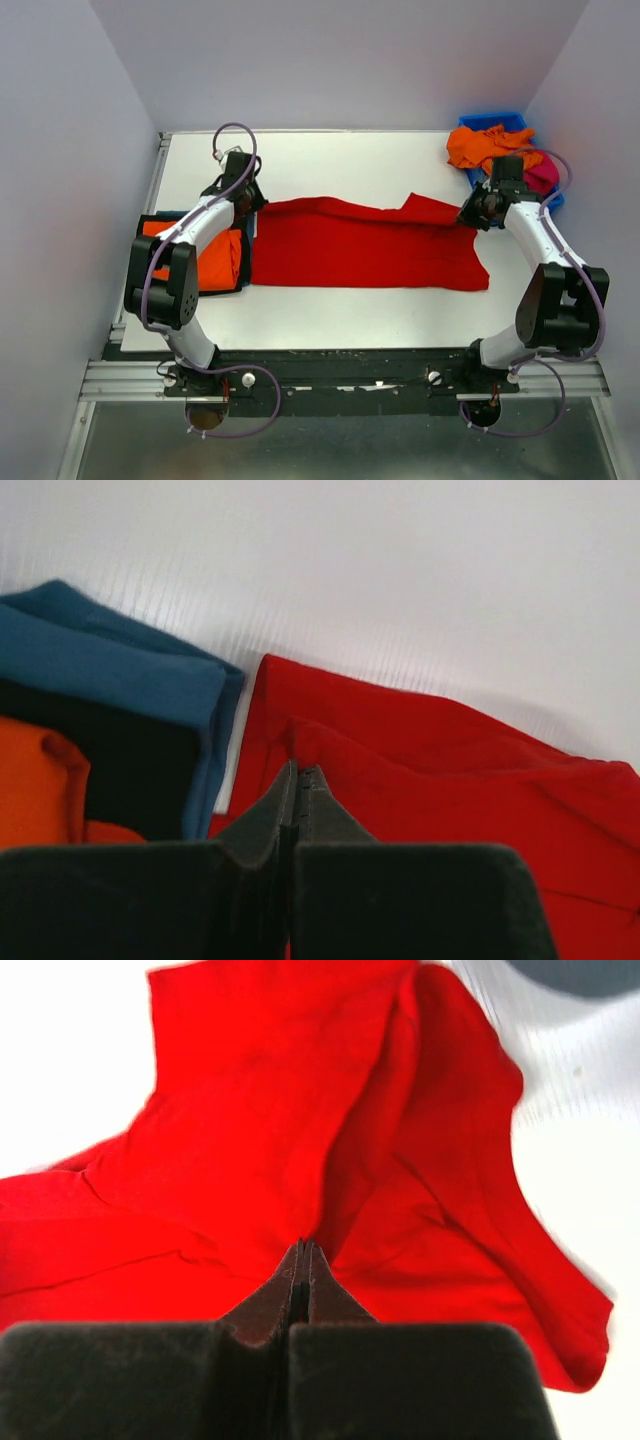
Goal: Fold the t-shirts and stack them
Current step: Fold the other side of the tshirt into a rectangle
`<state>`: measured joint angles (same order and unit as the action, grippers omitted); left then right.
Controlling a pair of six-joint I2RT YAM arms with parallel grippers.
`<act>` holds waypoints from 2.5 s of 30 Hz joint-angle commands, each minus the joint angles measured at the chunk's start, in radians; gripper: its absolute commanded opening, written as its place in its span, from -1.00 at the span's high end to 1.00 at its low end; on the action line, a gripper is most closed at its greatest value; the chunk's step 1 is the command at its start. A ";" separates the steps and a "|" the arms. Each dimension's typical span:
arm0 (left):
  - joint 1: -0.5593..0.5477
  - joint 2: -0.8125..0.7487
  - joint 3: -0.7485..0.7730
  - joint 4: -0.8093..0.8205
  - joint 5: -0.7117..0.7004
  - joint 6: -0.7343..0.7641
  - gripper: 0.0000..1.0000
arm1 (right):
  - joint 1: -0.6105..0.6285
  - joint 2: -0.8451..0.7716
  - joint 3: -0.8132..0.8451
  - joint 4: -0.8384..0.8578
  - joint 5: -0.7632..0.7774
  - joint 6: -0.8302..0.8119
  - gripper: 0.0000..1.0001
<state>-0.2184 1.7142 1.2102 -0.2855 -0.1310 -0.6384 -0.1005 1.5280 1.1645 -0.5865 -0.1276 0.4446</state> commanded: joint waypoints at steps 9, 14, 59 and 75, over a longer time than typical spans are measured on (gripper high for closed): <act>-0.029 -0.185 -0.228 -0.017 -0.140 -0.075 1.00 | -0.021 -0.121 -0.233 0.137 0.121 0.086 0.98; -0.029 -0.200 -0.259 -0.018 -0.150 -0.080 1.00 | -0.030 -0.155 -0.296 0.174 0.161 0.106 0.98; -0.411 0.499 0.514 0.006 0.280 -0.110 -0.01 | 0.274 0.653 0.616 -0.119 0.252 -0.070 -0.23; -0.406 0.512 0.470 -0.001 0.364 -0.096 0.00 | 0.337 0.822 0.857 -0.346 0.371 -0.047 0.07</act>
<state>-0.6285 2.2395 1.7088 -0.2852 0.1921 -0.7460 0.2043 2.2875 1.9327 -0.8181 0.1730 0.3935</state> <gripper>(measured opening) 0.502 0.448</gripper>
